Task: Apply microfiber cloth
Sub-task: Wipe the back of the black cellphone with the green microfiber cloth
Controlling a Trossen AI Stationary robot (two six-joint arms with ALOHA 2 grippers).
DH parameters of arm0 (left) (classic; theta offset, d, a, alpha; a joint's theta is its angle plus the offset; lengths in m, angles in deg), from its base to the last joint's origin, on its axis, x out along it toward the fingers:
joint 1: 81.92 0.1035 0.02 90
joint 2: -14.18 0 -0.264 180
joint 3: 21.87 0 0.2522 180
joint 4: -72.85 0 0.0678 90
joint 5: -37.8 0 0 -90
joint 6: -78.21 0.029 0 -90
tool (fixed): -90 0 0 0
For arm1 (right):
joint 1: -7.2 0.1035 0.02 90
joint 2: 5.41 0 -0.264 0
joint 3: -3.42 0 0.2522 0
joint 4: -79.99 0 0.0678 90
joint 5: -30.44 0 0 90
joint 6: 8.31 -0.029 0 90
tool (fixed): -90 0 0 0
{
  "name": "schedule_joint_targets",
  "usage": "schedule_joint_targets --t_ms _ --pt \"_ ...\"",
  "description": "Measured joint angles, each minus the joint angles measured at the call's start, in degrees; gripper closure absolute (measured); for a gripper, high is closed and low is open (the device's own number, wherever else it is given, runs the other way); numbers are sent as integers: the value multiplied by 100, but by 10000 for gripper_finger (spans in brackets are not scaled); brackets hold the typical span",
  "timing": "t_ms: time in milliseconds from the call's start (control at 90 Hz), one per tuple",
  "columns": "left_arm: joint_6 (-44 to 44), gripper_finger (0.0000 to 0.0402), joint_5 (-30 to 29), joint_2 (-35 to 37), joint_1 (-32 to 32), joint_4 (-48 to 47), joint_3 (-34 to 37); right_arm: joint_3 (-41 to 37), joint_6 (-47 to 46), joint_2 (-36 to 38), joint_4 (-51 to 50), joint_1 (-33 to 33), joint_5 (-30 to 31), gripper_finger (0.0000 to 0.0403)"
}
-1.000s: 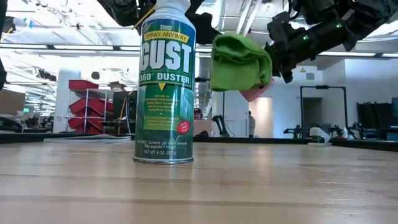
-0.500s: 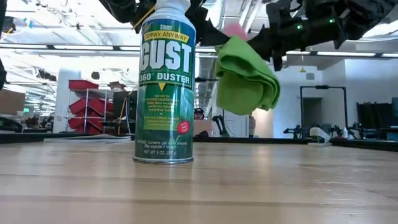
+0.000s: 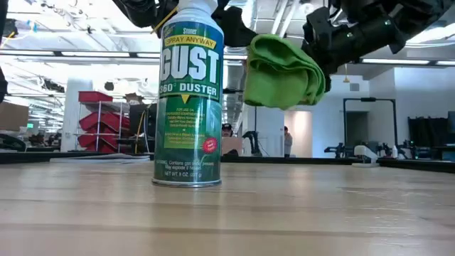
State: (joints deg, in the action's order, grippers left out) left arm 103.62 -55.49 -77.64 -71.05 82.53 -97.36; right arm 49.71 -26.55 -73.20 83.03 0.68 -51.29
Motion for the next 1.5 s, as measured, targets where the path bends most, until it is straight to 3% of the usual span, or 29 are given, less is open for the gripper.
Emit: schedule_joint_targets --t_ms 278,444,711,933,1144,1389,1500 --pt "-216 401 -50 5 -110 -405 -2 67 413 -7 921 -271 58 391" --pt "-186 401 -82 1 -162 -465 -2 265 503 -4 926 -374 -14 391" --pt "122 401 -362 -1 -126 -353 4 367 40 4 -452 -220 -202 391" --pt "235 401 -871 -1 -110 -374 4 361 -36 0 -1312 31 361 391" --pt "-255 401 308 77 -116 -440 23 207 96 0 -1140 -42 972 391" --pt "-342 401 348 1294 -83 -242 779 -100 284 88 -561 -502 1080 391" --pt "-524 401 368 2185 -27 -106 1460 -208 327 112 -248 -819 705 391"
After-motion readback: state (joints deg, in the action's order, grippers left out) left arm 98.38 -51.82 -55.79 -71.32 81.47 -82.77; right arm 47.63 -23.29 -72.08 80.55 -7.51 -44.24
